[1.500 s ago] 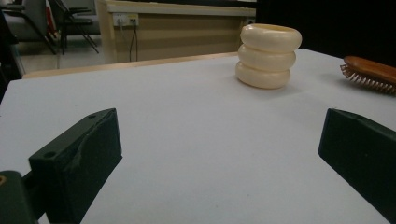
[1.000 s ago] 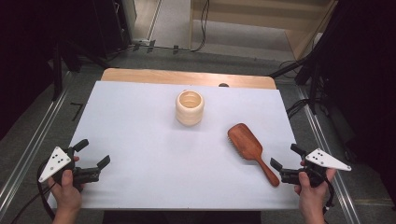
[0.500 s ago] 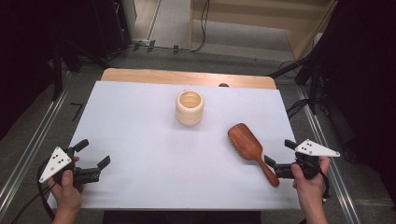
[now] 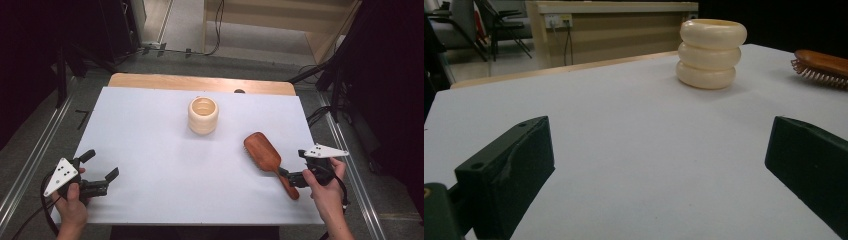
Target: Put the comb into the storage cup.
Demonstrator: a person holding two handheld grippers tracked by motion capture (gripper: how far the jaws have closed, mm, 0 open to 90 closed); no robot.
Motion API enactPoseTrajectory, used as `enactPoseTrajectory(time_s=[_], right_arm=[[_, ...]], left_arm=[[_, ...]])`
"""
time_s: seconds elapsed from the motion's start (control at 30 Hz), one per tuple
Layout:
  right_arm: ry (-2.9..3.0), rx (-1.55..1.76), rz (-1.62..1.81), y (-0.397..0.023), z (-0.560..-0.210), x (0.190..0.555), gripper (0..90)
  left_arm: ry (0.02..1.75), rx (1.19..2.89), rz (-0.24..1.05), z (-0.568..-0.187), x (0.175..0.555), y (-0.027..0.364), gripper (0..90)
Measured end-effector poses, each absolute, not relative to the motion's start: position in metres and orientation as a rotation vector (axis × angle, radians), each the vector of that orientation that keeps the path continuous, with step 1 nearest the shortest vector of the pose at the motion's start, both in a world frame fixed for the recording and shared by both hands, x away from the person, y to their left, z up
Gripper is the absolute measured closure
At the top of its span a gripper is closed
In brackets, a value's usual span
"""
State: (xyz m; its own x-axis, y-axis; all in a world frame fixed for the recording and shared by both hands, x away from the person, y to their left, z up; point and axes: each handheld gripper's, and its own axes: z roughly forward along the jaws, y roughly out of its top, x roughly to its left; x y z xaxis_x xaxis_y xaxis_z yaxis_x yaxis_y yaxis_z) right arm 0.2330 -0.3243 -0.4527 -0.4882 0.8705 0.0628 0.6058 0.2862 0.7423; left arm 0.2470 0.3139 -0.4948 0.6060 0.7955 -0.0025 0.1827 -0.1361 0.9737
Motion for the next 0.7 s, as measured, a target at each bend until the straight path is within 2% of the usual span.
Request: enactPoseTrajectory(time_s=[0.7], right_arm=[[2.404, 1.406, 0.807, -0.312, -0.475, 0.256, 0.0]], left_arm=[[0.82, 1.656, 0.653, -0.495, 0.247, 0.314, 0.0]])
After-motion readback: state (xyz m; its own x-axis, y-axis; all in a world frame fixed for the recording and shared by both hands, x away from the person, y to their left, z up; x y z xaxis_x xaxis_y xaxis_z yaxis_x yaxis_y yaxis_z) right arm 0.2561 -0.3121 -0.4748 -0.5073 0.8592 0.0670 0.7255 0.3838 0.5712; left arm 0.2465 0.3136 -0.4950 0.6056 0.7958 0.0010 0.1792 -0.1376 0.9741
